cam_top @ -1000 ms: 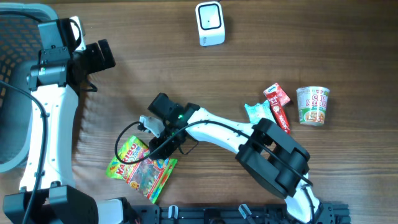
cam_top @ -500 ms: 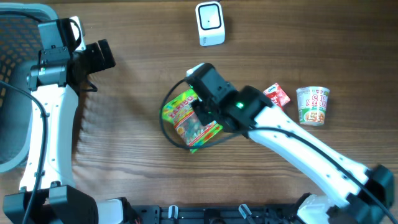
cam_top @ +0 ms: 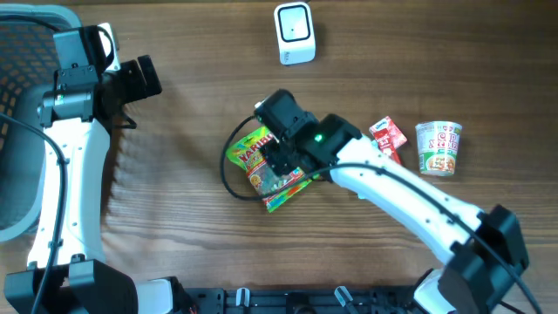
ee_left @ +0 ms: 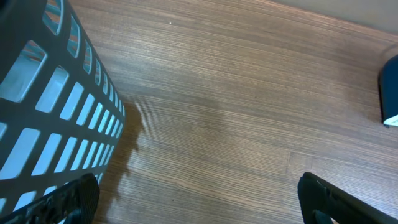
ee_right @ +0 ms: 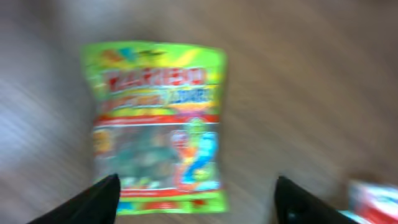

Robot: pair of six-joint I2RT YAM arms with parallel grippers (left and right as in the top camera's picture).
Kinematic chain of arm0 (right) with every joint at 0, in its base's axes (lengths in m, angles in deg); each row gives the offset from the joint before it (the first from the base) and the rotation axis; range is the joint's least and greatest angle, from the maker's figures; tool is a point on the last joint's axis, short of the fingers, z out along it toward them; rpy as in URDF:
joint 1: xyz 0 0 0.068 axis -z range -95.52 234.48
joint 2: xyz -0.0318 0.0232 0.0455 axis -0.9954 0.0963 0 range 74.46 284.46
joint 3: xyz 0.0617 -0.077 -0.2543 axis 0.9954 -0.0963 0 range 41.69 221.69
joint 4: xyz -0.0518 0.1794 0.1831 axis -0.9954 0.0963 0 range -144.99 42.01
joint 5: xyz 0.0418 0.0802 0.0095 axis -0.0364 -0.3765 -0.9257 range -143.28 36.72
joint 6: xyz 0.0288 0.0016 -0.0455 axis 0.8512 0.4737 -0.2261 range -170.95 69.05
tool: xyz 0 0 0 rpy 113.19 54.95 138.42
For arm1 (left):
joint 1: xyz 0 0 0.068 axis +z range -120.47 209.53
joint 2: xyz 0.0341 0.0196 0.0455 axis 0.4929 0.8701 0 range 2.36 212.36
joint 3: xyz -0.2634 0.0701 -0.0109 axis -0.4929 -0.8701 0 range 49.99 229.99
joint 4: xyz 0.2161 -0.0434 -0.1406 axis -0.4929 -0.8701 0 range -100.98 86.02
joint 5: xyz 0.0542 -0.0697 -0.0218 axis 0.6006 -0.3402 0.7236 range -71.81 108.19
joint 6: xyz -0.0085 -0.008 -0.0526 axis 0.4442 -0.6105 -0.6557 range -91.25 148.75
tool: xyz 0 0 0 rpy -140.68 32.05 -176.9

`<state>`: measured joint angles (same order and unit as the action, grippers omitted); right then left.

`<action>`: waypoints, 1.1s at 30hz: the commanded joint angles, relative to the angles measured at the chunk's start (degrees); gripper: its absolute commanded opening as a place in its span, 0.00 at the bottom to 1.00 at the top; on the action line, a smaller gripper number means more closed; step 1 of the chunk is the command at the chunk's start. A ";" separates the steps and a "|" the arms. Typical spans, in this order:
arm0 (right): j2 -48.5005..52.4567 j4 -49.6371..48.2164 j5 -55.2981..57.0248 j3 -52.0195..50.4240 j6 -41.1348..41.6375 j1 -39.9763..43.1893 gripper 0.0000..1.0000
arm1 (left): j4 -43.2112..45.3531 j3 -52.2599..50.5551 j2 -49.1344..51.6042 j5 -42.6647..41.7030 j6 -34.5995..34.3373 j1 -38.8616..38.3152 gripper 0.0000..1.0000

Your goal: Scan the item barcode

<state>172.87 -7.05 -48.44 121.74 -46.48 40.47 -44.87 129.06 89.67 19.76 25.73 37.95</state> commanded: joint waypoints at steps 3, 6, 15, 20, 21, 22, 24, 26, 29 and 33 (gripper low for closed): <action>9.40 -0.74 -26.01 0.09 -4.42 9.62 0.80 | 0.13 0.44 -0.52 -0.46 0.90 0.48 1.00; 14.60 -2.21 -29.92 0.09 -6.58 14.43 0.76 | 0.13 0.44 -0.52 -0.48 0.90 0.48 1.00; 24.02 -4.68 -48.76 0.09 -14.71 16.37 0.74 | 0.13 0.44 -0.52 -0.46 0.90 0.48 1.00; 24.50 -7.48 -39.63 0.09 -7.10 16.22 0.17 | 0.13 0.44 -0.52 -0.46 0.87 0.48 1.00; 24.50 -7.39 -37.64 0.09 -6.86 16.22 0.04 | 0.13 0.44 -0.52 -0.48 0.90 0.48 1.00; 24.50 -7.26 -37.66 0.09 -7.39 16.22 0.04 | 0.13 0.44 -0.52 -0.48 0.90 0.48 1.00; 23.56 -7.04 -37.64 0.26 -6.86 16.81 0.04 | 0.13 0.44 -0.52 -0.48 0.90 0.48 1.00; 21.14 -6.60 -37.48 0.31 -5.42 17.70 0.04 | 0.13 0.44 -0.52 -0.46 0.87 0.48 1.00; 10.54 -4.17 -25.07 0.31 -4.00 17.00 0.04 | 0.13 0.44 -0.52 -0.46 0.87 0.48 1.00; -1.29 -1.33 -3.28 0.31 -2.80 11.32 0.04 | 0.13 0.44 -0.52 -0.48 0.90 0.48 1.00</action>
<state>180.37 -9.39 -71.11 121.68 -50.86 56.16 -44.89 129.06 89.67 19.76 25.73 37.98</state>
